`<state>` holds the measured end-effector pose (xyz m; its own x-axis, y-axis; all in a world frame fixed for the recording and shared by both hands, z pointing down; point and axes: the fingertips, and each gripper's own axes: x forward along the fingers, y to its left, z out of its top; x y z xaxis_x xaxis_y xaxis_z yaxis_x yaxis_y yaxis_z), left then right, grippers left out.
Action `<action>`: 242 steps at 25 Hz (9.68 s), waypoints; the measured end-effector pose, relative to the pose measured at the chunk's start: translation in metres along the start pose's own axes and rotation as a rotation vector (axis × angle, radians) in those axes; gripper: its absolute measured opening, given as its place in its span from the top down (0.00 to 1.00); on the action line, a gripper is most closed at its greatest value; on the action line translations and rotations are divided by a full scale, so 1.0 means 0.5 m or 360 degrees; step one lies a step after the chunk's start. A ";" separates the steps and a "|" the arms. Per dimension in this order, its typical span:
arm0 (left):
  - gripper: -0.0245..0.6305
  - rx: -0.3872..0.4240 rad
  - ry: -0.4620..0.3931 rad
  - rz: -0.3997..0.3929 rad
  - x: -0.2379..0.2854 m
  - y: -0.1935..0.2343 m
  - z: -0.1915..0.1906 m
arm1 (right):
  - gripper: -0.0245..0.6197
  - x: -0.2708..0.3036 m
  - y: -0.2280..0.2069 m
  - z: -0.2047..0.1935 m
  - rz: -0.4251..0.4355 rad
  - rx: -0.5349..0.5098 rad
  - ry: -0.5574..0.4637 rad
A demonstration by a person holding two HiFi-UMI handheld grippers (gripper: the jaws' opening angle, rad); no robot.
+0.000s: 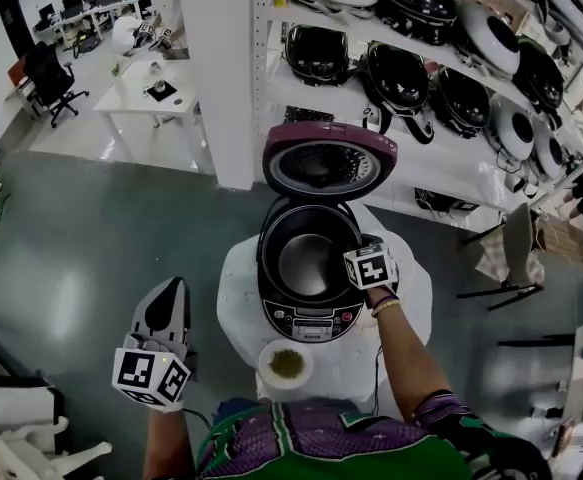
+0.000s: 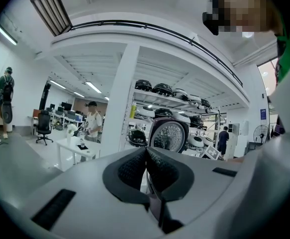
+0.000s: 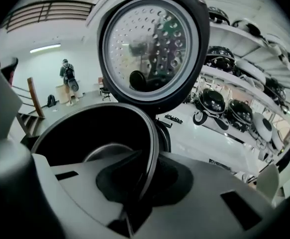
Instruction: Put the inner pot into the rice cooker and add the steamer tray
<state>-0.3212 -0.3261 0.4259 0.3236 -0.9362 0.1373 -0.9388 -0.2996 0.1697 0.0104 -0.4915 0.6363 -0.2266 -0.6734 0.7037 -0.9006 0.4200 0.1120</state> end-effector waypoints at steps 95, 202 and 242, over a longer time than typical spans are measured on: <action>0.93 0.0073 0.0218 -0.0107 0.254 -0.539 -0.154 | 0.55 0.050 -0.439 -0.456 0.0078 0.0431 0.0062; 0.93 -0.0062 -0.0185 -0.0403 -0.180 -0.290 0.025 | 0.93 -0.513 -0.200 -0.235 -0.0290 0.1200 -0.0692; 0.93 -0.0047 -0.0096 0.0133 -0.161 -0.121 0.014 | 0.93 -0.110 -0.013 0.021 0.0219 0.0733 -0.0308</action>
<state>-0.2915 -0.2339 0.3978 0.2361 -0.9673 0.0931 -0.9580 -0.2156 0.1890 0.0247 -0.4637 0.5896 -0.3795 -0.7492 0.5429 -0.9178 0.2305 -0.3234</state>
